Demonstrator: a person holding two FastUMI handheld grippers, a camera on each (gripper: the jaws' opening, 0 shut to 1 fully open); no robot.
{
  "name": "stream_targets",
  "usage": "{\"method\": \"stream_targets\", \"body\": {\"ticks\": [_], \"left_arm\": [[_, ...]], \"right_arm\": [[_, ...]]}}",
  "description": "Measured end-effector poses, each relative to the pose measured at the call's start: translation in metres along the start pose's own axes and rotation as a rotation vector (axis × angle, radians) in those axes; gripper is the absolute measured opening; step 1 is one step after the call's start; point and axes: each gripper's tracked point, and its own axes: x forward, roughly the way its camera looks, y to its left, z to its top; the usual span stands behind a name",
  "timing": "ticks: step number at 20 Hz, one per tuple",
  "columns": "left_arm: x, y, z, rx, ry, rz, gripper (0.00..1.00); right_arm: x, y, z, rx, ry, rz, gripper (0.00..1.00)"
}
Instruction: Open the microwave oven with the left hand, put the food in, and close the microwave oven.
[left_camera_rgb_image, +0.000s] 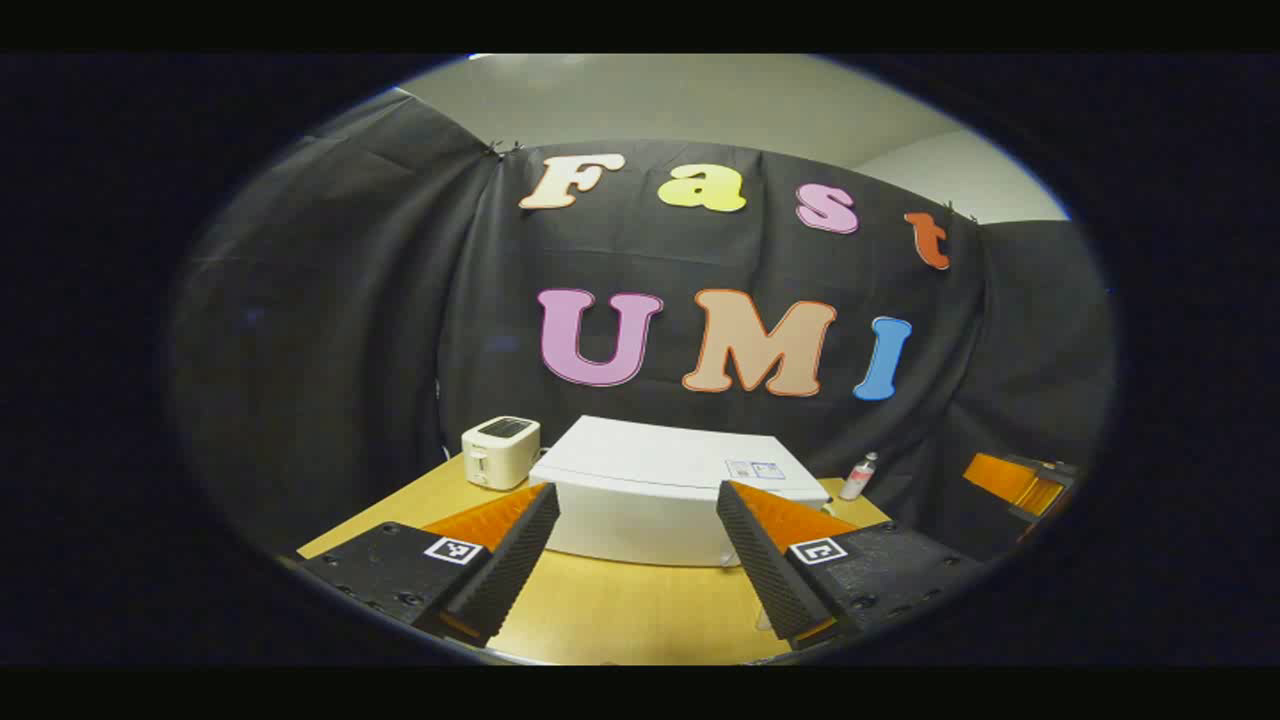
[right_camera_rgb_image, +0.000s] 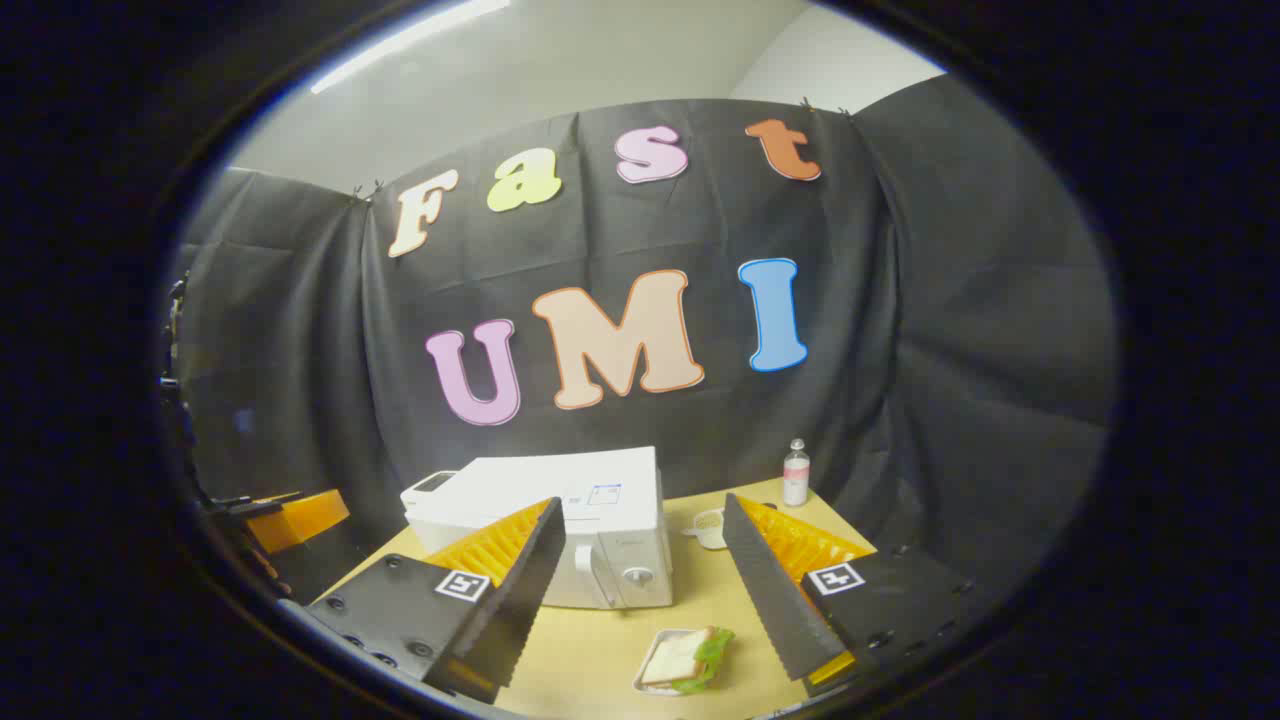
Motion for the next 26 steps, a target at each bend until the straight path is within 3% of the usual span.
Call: {"method": "stream_targets", "body": {"ticks": [1,2,6,7,15,17,19,20,23,26], "left_arm": [[0.000,-0.002,0.001,0.004,-0.004,-0.007,0.92],[0.003,-0.006,0.002,0.003,-0.003,-0.010,0.93],[0.007,-0.019,0.005,0.007,0.002,0.001,0.92],[0.009,-0.024,0.005,0.015,0.002,-0.003,0.93],[0.015,-0.047,0.008,0.007,0.008,-0.013,0.95],[0.017,-0.047,0.007,0.010,0.014,-0.008,0.92],[0.019,-0.047,0.003,0.013,0.022,-0.003,0.95],[0.021,-0.047,0.001,0.011,0.025,-0.002,0.92],[0.023,-0.046,-0.009,0.007,0.049,-0.004,0.99],[0.027,-0.051,-0.037,-0.009,0.113,-0.025,0.93]], "right_arm": [[-0.001,-0.001,0.001,-0.011,0.005,-0.004,0.92],[-0.001,-0.002,-0.001,-0.016,0.014,-0.002,0.99],[0.002,-0.007,0.003,-0.012,0.046,0.015,0.99],[0.004,-0.011,0.004,-0.014,0.047,0.009,0.92],[0.016,-0.045,0.016,0.011,0.053,-0.019,0.92],[0.018,-0.051,0.017,0.016,0.055,-0.024,0.92],[0.020,-0.056,0.019,0.017,0.054,-0.032,0.98],[0.020,-0.058,0.017,0.017,0.057,-0.033,0.92],[0.021,-0.062,0.016,0.017,0.066,-0.040,0.92],[0.020,-0.065,0.009,0.024,0.080,-0.045,0.92]]}}
